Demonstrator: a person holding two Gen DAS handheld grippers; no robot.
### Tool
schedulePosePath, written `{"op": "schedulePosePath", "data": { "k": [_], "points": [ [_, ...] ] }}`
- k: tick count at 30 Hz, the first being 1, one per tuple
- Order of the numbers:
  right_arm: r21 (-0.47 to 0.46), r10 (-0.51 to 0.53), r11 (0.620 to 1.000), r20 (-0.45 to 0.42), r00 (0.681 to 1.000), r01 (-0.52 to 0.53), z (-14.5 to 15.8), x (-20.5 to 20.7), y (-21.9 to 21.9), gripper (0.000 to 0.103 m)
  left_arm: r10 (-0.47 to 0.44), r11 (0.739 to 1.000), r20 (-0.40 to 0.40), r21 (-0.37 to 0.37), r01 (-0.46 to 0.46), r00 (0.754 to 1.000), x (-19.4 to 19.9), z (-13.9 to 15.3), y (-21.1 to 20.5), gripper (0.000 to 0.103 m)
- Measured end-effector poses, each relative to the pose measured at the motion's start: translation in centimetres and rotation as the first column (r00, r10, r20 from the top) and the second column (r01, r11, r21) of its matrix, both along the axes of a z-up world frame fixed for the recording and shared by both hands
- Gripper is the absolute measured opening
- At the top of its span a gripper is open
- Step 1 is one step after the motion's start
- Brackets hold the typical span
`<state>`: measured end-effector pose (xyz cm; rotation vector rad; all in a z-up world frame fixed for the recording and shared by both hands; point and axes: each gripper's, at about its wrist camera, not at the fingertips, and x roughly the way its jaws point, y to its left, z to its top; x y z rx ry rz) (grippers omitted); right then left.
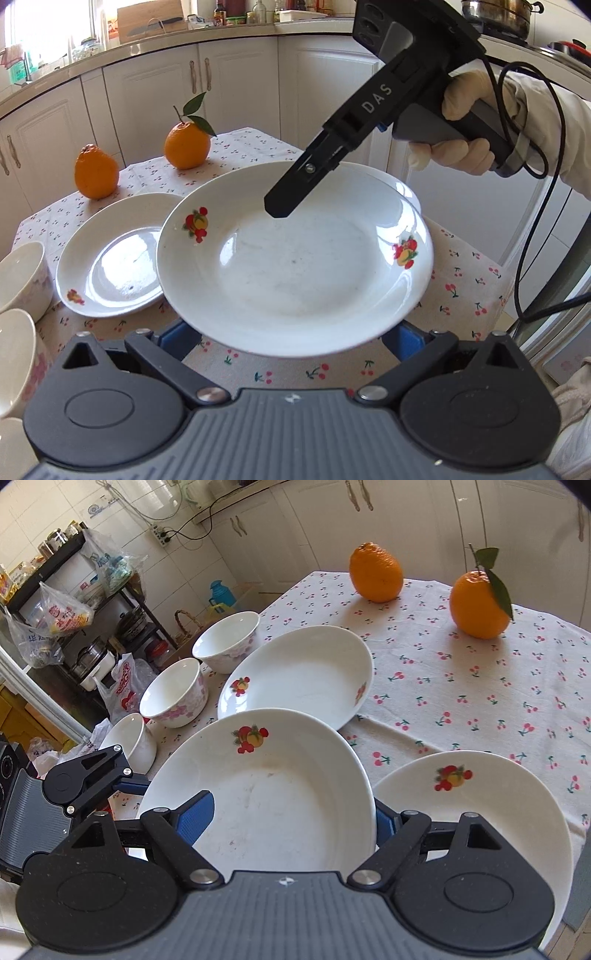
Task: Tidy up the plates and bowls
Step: 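Lift and carry the deep plate toward the large flower plate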
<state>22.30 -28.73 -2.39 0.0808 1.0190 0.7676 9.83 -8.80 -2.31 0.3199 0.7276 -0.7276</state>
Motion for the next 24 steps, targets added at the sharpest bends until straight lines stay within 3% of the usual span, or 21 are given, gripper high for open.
{"op": "schedulePosePath", "data": {
  "k": [24],
  "points": [
    [0.004, -0.173, 0.985, -0.012, 0.985, 0.173, -2.3, 1.0, -8.9, 0.089, -0.134, 0.991, -0.042, -0.005, 0.134, 0.990, 4.2, -1.6, -7.1, 0.102]
  ]
}}
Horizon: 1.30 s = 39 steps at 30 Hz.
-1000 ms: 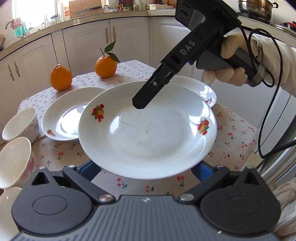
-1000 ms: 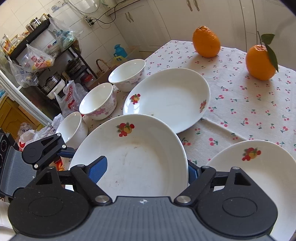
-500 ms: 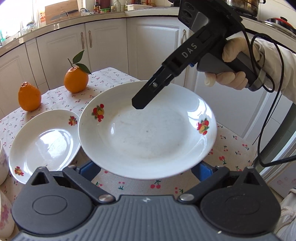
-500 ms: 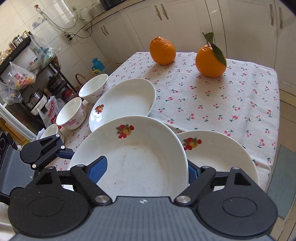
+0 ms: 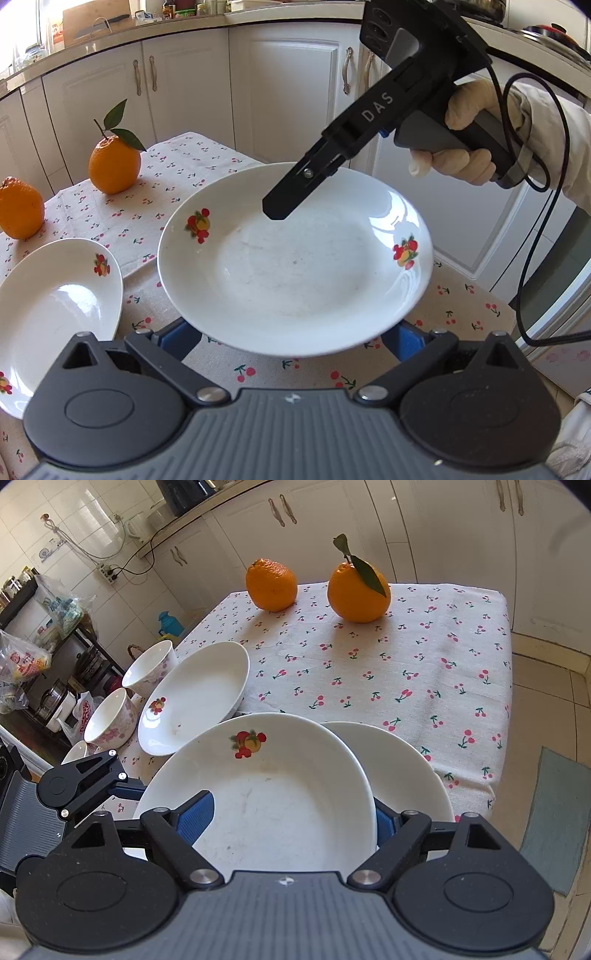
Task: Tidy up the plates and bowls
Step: 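Lift and carry the deep plate toward the large flower plate, then lower the deep plate onto the large plate and open the right tool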
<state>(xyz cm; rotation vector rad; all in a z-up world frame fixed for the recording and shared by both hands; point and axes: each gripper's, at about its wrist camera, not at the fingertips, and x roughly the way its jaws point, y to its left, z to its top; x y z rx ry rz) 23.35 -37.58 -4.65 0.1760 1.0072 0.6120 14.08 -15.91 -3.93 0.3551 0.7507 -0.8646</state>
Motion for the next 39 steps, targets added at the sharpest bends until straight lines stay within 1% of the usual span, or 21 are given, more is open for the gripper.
{"op": "schedulePosePath", "data": {
  "k": [10, 19, 24, 30, 33, 39],
  "points": [
    [-0.003, -0.034, 0.999, 0.000, 0.999, 0.034, -0.6, -0.1, -1.5, 0.089, -0.016, 1.000, -0.007, 0.005, 0.016, 1.000, 0.5, -0.5, -1.2, 0.102],
    [-0.015, -0.058, 0.998, -0.001, 0.998, 0.058, -0.8, -0.3, -2.2, 0.089, -0.027, 1.000, -0.030, -0.002, 0.027, 0.999, 1.2, -0.9, -1.6, 0.102],
    [-0.019, -0.067, 0.998, 0.001, 0.998, 0.067, -0.7, -0.6, -2.5, 0.089, -0.019, 1.000, -0.052, -0.019, 0.018, 0.998, 1.8, -1.1, -1.6, 0.102],
    [-0.024, -0.080, 0.997, 0.003, 0.997, 0.080, -0.5, -1.1, -2.8, 0.090, -0.014, 1.000, -0.050, -0.016, 0.013, 0.999, 2.2, -1.4, -1.7, 0.102],
    [-0.023, -0.089, 0.996, 0.004, 0.996, 0.089, -0.3, -1.4, -3.1, 0.090, -0.015, 1.000, -0.061, -0.026, 0.013, 0.998, 2.5, -1.5, -1.6, 0.103],
    [-0.050, -0.107, 0.993, 0.000, 0.994, 0.107, -0.3, -1.8, -3.1, 0.090, -0.019, 1.000, -0.052, -0.026, 0.018, 0.998, 2.3, -1.6, -1.6, 0.103]
  ]
}}
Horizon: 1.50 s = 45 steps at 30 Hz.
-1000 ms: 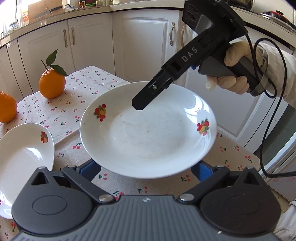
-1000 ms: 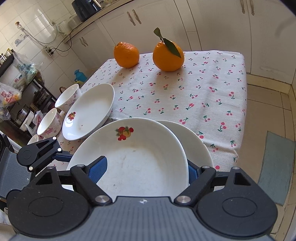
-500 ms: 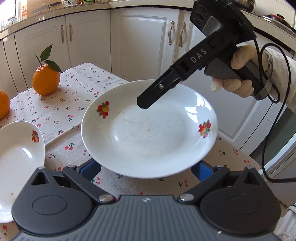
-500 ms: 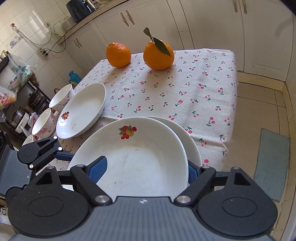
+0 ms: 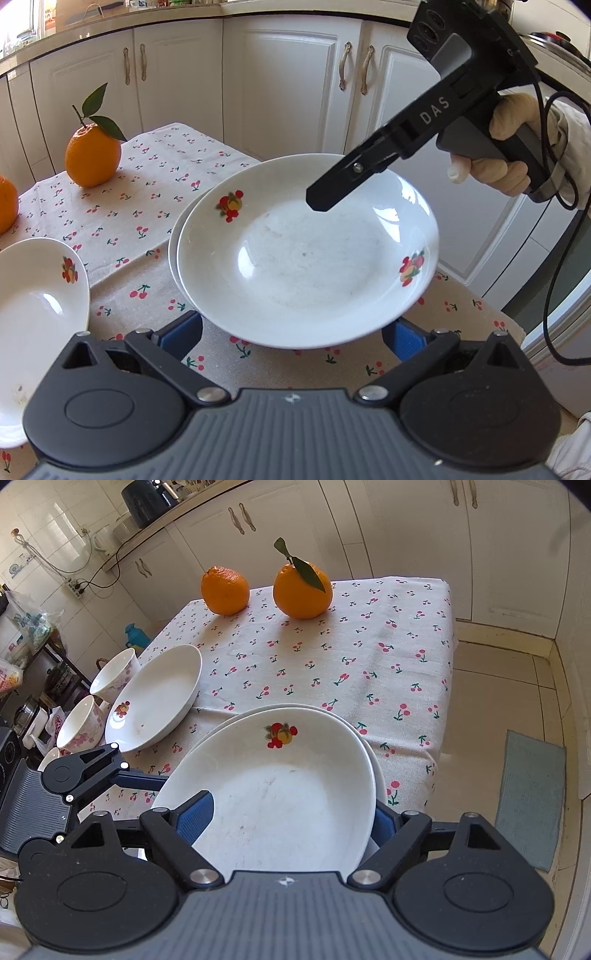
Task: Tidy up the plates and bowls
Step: 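Lower the deep plate onto the large plate and open the right tool, then move the right tool toward another deep white plate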
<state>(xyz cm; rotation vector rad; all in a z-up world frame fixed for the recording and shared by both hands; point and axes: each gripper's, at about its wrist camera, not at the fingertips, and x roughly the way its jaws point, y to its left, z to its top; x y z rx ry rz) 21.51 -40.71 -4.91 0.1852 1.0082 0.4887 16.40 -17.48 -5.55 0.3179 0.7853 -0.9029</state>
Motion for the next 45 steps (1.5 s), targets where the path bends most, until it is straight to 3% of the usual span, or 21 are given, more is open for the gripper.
{"op": "schedulePosePath", "data": {
  "k": [19, 23, 31, 37, 42, 45],
  "points": [
    [-0.138, -0.061, 0.989, -0.004, 0.998, 0.060, 0.7, -1.9, 1.2, 0.097, 0.033, 0.998, 0.024, -0.050, -0.032, 0.999, -1.4, 1.4, 1.3, 0.102],
    [-0.154, -0.049, 0.987, 0.028, 0.998, 0.053, 1.4, -2.9, 2.0, 0.103, 0.059, 0.996, 0.049, -0.065, -0.056, 0.997, -2.1, 2.3, 2.3, 0.102],
    [-0.193, -0.009, 0.981, 0.128, 0.992, 0.034, 3.3, -6.4, 5.6, 0.103, 0.174, 0.982, 0.097, -0.093, -0.165, 0.980, -3.8, 3.8, 5.4, 0.102],
    [-0.244, 0.035, 0.970, 0.217, 0.976, 0.020, 4.1, -8.5, 8.8, 0.103, 0.332, 0.943, 0.135, -0.083, -0.323, 0.934, -4.1, 3.7, 8.1, 0.102],
    [-0.265, 0.075, 0.964, 0.252, 0.965, -0.006, 4.6, -9.1, 11.0, 0.103, 0.489, 0.871, 0.180, -0.050, -0.489, 0.853, -3.3, 2.1, 10.3, 0.102],
    [-0.261, 0.097, 0.965, 0.262, 0.960, -0.026, 4.8, -8.9, 12.1, 0.103, 0.563, 0.823, 0.158, -0.017, -0.568, 0.811, -1.9, 0.6, 11.3, 0.102]
  ]
}}
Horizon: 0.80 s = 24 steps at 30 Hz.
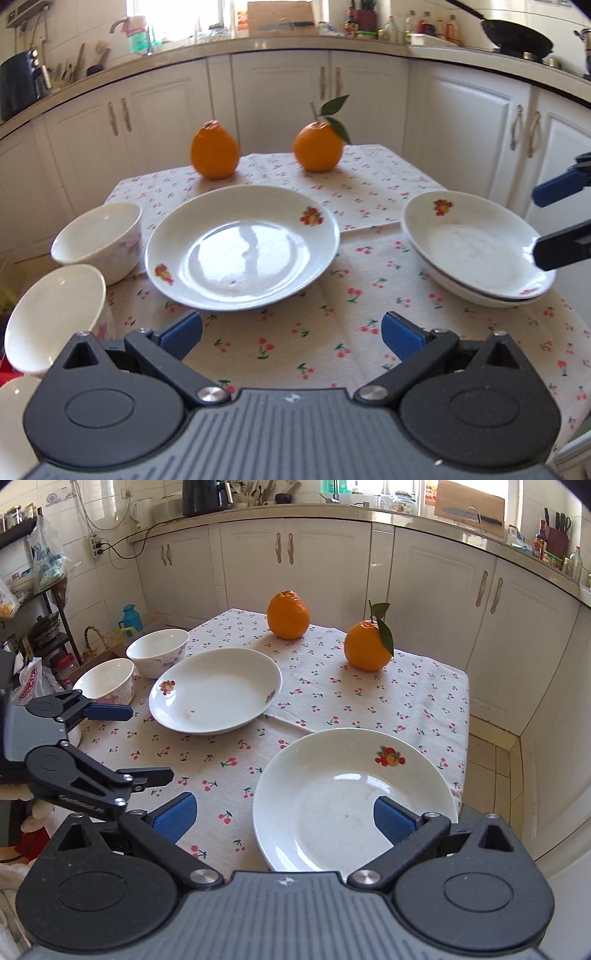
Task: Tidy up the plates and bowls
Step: 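Move the right tool toward another deep white plate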
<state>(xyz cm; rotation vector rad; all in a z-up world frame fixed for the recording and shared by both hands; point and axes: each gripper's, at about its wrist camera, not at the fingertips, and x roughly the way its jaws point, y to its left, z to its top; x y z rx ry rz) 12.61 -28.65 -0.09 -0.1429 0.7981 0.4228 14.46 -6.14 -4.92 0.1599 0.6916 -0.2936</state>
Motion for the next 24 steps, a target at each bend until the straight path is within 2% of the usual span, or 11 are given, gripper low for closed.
{"op": "schedulePosePath", "data": {
  "k": [5, 11, 15, 24],
  "points": [
    [0.012, 0.033, 0.999, -0.007, 0.999, -0.033, -0.1, 0.9, 1.3, 0.103, 0.085, 0.996, -0.041, -0.015, -0.086, 0.996, 1.4, -2.0, 1.3, 0.102],
    [0.018, 0.076, 0.997, -0.026, 0.997, -0.075, -0.7, 3.0, 2.1, 0.103, 0.101, 0.994, -0.060, -0.024, -0.103, 0.993, 2.1, -3.2, 1.5, 0.102],
    [0.019, 0.105, 0.994, -0.042, 0.994, -0.104, -1.2, 4.9, 2.8, 0.103, 0.116, 0.993, -0.035, -0.023, -0.117, 0.993, 2.5, -3.4, 1.3, 0.103],
    [-0.008, 0.233, 0.972, -0.083, 0.969, -0.235, -1.4, 10.5, 5.0, 0.103, 0.143, 0.989, -0.036, -0.022, -0.143, 0.989, 4.2, -3.4, 1.0, 0.103]
  ]
}}
